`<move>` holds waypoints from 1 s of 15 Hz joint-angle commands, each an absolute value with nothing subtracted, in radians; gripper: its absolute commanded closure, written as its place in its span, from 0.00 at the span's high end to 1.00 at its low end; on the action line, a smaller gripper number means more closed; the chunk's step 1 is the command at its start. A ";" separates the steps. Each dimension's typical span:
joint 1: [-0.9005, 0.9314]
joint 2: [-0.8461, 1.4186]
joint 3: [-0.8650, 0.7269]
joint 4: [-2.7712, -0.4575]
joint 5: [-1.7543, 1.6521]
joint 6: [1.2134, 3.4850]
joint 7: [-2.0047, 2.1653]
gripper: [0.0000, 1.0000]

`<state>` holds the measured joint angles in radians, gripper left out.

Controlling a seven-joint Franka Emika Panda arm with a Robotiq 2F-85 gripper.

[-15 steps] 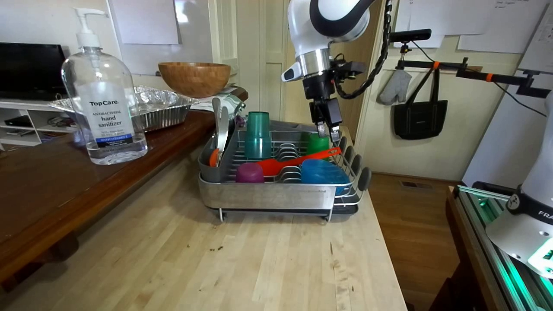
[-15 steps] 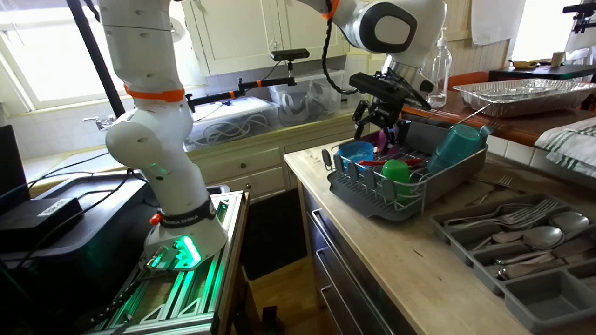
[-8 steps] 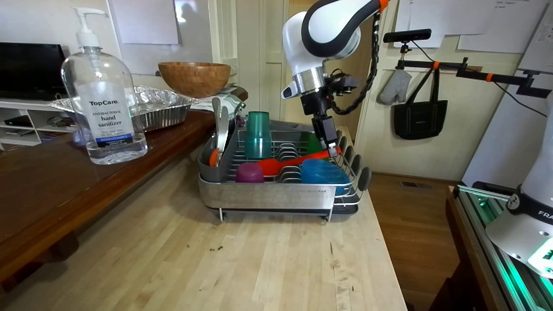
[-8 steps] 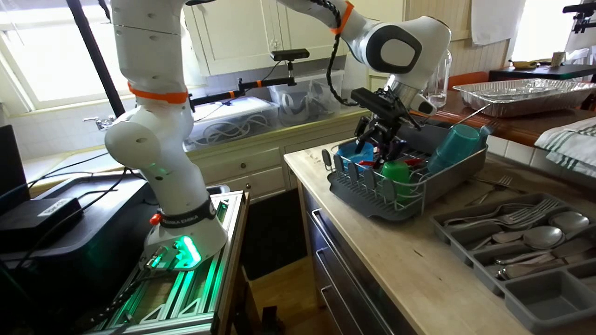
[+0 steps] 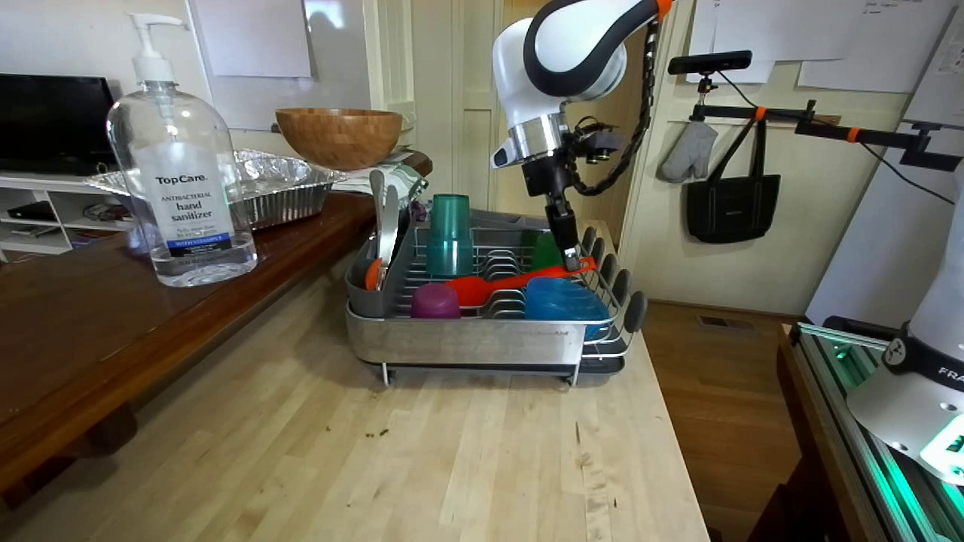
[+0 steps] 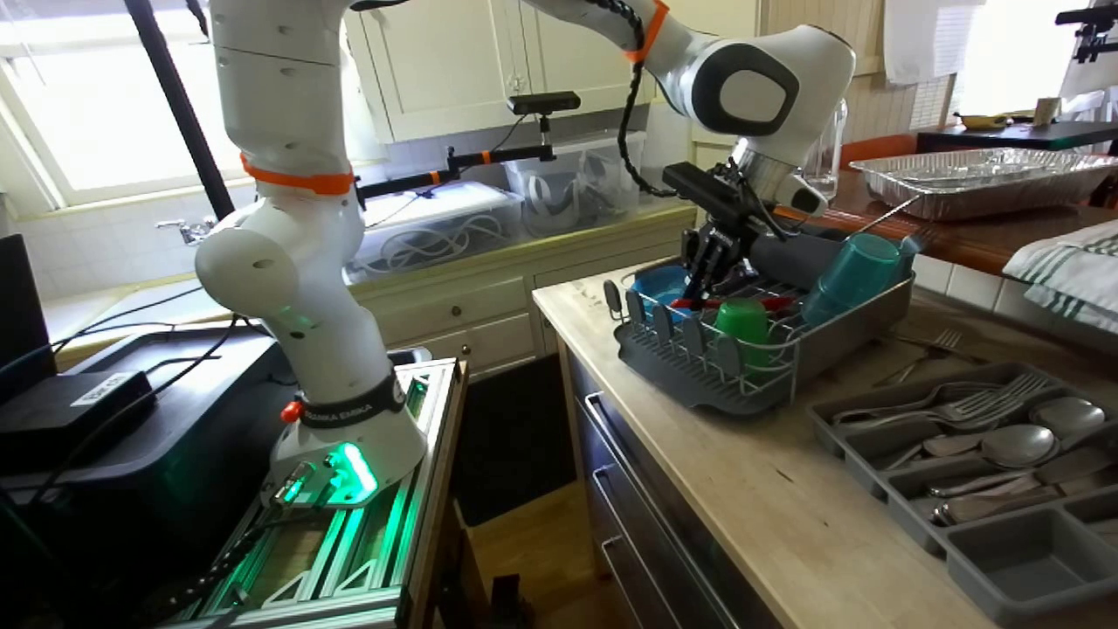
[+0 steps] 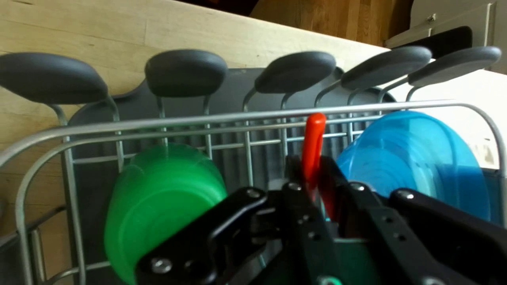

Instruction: Remove the orange spatula from the drying rack, put it in the utensil holder, remove the blue bowl and put it on the table

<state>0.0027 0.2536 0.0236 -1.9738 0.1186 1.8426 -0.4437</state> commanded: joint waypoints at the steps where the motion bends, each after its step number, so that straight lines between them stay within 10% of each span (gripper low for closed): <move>1: -0.011 0.269 0.036 -1.948 0.131 1.819 -0.416 0.00; 15: 0.013 -0.069 0.044 -2.146 0.047 1.868 -0.648 0.03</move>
